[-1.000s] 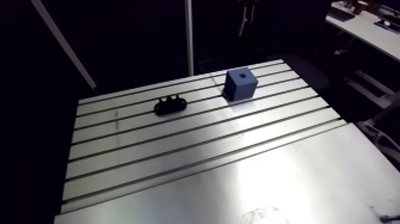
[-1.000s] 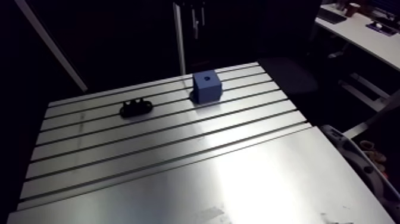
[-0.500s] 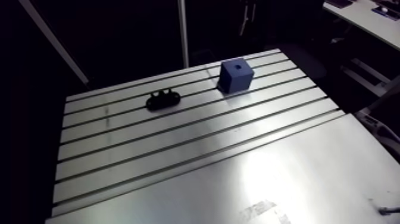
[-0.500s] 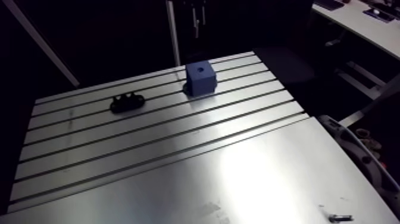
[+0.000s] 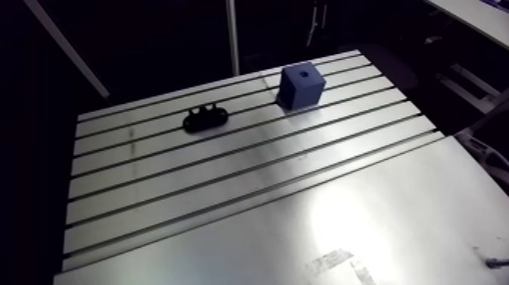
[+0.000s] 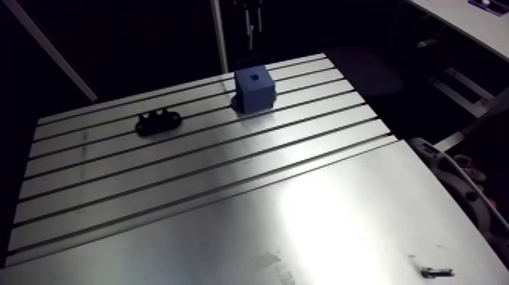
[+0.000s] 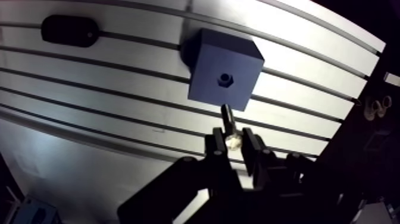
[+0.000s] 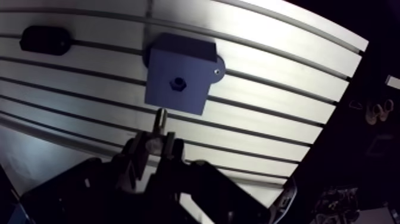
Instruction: Pick up the M10 bolt and insert it into the hex recess until seated.
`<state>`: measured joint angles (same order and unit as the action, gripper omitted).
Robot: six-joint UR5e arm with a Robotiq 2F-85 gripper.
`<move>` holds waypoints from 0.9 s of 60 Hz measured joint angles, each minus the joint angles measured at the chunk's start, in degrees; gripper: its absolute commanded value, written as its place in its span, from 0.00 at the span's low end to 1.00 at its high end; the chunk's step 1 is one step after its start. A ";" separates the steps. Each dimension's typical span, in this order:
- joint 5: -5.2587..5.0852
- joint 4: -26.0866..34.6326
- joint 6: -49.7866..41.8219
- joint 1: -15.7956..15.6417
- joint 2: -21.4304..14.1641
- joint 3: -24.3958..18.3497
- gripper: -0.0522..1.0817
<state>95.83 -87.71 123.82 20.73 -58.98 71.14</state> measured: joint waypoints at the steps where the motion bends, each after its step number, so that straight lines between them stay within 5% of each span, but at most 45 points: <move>1: 0.05 0.05 -0.04 0.00 0.08 -0.02 0.74; 23: 1.28 0.08 -0.72 0.02 1.29 -0.04 0.74; 54: 1.50 -1.36 -0.90 0.02 2.69 0.28 0.74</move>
<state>97.33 -89.07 122.92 20.75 -56.29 71.42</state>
